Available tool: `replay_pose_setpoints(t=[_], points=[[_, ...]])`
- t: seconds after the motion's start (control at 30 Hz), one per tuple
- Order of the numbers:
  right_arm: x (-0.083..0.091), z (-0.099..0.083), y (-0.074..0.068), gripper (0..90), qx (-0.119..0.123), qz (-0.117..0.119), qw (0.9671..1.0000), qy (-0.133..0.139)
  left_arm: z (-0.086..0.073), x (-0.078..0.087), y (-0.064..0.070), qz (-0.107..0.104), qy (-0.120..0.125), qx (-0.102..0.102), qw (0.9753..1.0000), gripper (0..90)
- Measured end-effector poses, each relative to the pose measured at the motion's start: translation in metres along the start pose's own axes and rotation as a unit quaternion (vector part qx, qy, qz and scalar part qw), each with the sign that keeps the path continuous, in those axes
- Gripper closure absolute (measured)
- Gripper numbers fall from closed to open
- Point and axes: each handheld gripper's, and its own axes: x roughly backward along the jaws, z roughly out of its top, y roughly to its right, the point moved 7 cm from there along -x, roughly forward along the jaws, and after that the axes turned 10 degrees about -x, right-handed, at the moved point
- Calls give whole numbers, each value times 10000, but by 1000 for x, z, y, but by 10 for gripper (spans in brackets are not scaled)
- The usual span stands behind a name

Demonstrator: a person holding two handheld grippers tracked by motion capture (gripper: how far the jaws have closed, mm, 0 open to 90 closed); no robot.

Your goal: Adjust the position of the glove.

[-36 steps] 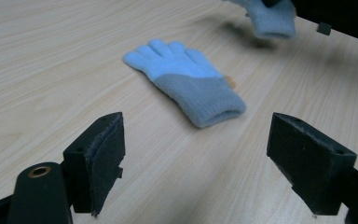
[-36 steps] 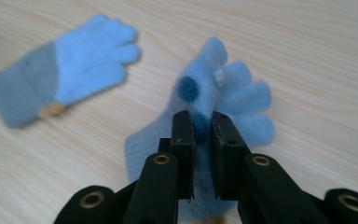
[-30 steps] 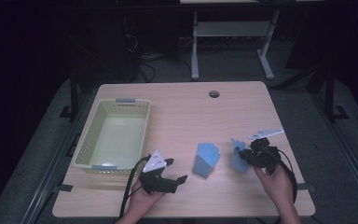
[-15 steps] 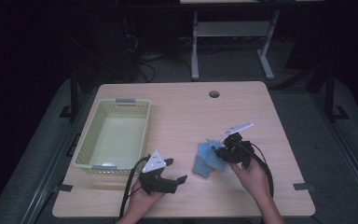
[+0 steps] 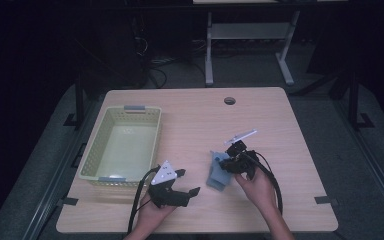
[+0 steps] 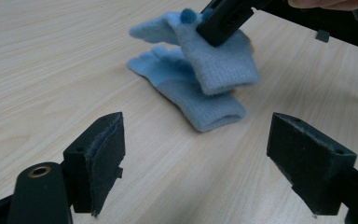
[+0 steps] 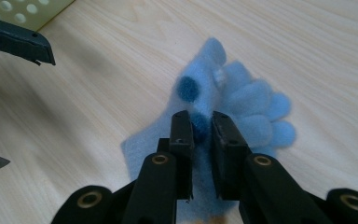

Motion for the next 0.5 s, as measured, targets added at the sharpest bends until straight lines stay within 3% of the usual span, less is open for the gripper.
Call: replay_pose_setpoints(t=[0.37,0.5], points=[[-12,-4,-5,781,-124,98,9998,-139,0,0,1,-8,-21,-14,10000,190],[-17,-6,-4,778,-99,11,9998,-186,0,0,0,0,-24,-10,10000,190]])
